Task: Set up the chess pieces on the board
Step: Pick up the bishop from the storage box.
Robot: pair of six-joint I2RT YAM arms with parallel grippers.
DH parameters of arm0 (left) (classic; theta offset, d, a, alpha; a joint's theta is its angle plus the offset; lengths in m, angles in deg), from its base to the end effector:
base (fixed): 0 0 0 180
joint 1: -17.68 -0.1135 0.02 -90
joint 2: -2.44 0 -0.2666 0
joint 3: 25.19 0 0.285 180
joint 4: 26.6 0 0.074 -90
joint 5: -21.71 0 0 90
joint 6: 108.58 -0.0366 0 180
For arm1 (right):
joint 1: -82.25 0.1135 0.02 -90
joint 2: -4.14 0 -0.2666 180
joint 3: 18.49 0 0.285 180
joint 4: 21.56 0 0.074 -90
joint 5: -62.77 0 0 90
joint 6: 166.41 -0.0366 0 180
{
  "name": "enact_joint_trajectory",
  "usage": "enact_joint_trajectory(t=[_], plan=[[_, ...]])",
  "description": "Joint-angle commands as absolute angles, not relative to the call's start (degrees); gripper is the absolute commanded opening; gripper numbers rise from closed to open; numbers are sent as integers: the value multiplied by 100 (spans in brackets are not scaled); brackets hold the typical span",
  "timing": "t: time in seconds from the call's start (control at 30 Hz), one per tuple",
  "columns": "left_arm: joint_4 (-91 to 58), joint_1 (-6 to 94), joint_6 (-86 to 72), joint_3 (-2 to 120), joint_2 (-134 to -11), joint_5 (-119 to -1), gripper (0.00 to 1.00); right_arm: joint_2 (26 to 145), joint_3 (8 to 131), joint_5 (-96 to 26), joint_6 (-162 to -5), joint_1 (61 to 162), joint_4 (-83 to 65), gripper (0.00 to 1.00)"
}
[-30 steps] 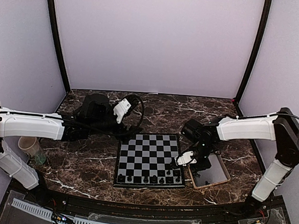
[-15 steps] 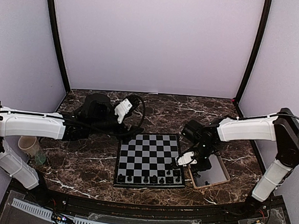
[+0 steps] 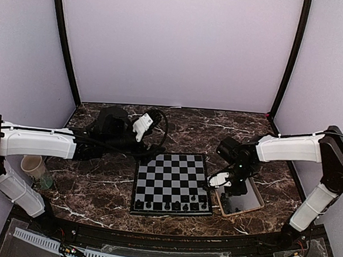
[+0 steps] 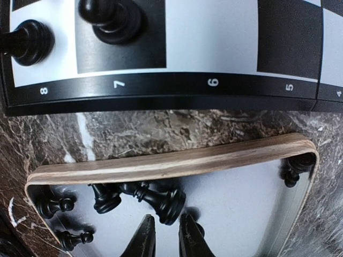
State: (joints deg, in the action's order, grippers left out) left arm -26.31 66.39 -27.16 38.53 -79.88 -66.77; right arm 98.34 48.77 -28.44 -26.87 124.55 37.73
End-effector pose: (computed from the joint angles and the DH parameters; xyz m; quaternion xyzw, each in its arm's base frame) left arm 0.2362 -0.2705 0.2510 0.3967 0.7102 -0.2096 0.5424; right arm 0.2220 0.2031 0.1399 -0.7182 0.6950 0.0085 0.0335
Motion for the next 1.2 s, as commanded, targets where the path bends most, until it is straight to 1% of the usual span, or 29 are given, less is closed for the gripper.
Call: enact_joint_trajectory(t=[0.0, 0.17, 0.27, 0.33, 0.7, 0.87, 1.17], plan=[[-2532, 6646, -2709, 4011, -8000, -6615, 87, 9591, 4851, -3028, -2804, 12401, 3996, 21], [-2532, 6646, -2711, 4024, -8017, -6630, 87, 9242, 4831, -2913, -2795, 12399, 3938, 32], [-2527, 6646, -2703, 4031, -8033, -6611, 87, 9179, 4861, -2905, -2644, 12420, 3814, 37], [-2531, 6646, -2694, 4024, -8050, -6614, 87, 9219, 4869, -2807, -2515, 12470, 3676, 38], [-2508, 6646, -2702, 4037, -8027, -6627, 87, 9664, 5202, -2634, -1934, 13006, 3695, 38], [-2504, 6647, -2715, 4031, -8009, -6610, 86, 9851, 5392, -2882, -1928, 13059, 3942, 37], [-2502, 6646, -2722, 4028, -8025, -6588, 86, 10081, 5344, -2818, -1858, 13068, 4095, 34]])
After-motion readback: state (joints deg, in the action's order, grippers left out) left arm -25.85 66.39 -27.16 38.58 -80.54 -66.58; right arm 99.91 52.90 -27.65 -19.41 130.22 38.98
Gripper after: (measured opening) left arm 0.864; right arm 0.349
